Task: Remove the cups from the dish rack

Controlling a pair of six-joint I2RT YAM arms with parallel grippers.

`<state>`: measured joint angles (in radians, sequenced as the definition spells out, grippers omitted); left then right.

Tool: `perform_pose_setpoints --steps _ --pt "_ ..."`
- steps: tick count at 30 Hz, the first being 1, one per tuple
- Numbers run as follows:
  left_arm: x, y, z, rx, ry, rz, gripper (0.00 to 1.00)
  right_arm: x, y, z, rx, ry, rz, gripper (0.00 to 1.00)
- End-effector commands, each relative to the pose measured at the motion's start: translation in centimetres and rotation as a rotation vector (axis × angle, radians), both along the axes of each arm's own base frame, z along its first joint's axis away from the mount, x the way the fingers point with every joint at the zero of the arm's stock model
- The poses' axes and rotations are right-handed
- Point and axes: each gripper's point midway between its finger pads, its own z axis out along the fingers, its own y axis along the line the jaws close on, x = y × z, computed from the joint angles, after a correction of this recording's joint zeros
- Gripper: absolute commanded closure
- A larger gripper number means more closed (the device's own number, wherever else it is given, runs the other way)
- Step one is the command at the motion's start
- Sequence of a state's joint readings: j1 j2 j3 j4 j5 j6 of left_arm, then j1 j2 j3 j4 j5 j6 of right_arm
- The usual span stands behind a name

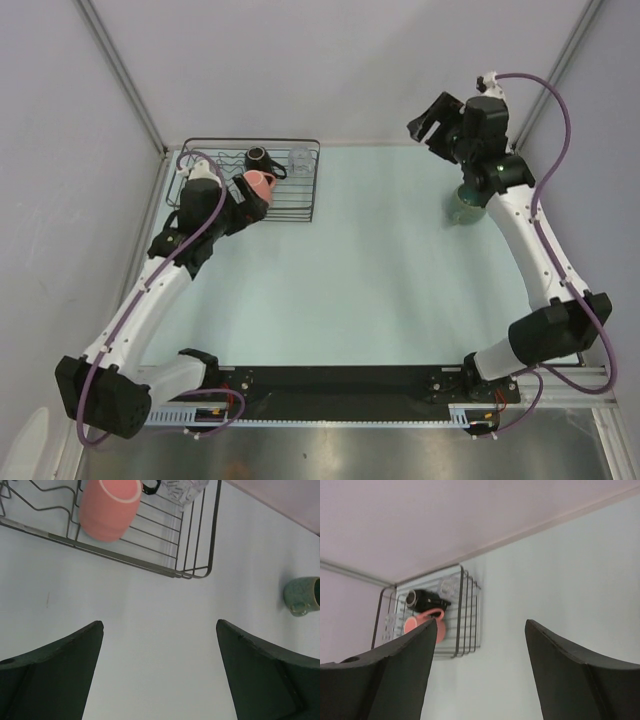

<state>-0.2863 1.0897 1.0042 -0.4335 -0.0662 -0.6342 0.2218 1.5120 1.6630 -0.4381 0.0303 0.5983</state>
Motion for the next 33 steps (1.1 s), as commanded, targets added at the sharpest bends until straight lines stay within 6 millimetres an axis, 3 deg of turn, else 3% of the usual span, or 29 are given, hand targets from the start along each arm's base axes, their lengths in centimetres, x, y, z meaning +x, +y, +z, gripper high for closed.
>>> perform_pose_setpoints --steps 1,2,4,5,8,11,12,14,18,26,33 --pt "2.1 1.9 1.4 0.152 -0.035 0.051 0.0 -3.9 4.4 -1.9 -0.016 0.016 0.118 0.23" --pt "3.4 1.8 1.8 0.173 -0.03 0.055 0.0 -5.4 7.0 -2.5 -0.026 0.021 0.186 0.23" --pt "4.6 2.6 1.5 0.238 0.006 0.092 0.0 -7.4 8.7 -4.1 -0.05 0.048 0.226 0.23" --pt "6.3 2.4 1.1 0.26 0.032 0.097 0.0 -8.7 10.4 -4.7 -0.064 0.057 0.269 0.24" --pt "9.1 2.6 0.2 0.324 0.084 0.131 0.0 -11.0 12.2 -6.3 -0.106 0.076 0.325 0.24" --pt "11.2 2.3 0.1 0.341 0.084 0.133 0.0 -12.1 12.7 -7.6 -0.119 0.095 0.357 0.25" --pt "12.0 2.1 -1.4 0.36 0.114 0.125 0.0 -12.4 12.7 -7.6 -0.118 0.095 0.366 0.25" --pt "13.1 2.0 -1.4 0.374 0.115 0.134 0.0 -12.8 12.5 -7.5 -0.117 0.094 0.368 0.25" --pt "14.9 1.8 -4.2 0.41 0.17 0.134 0.0 -13.2 11.8 -6.9 -0.135 0.076 0.363 0.25" --pt "17.4 1.7 -6.9 0.429 0.228 0.141 0.0 -13.4 11.9 -7.7 -0.136 0.095 0.383 0.25" --pt "18.7 3.5 -8.9 0.409 0.264 0.176 0.0 -12.9 12.6 -9.0 -0.138 0.117 0.403 0.25"
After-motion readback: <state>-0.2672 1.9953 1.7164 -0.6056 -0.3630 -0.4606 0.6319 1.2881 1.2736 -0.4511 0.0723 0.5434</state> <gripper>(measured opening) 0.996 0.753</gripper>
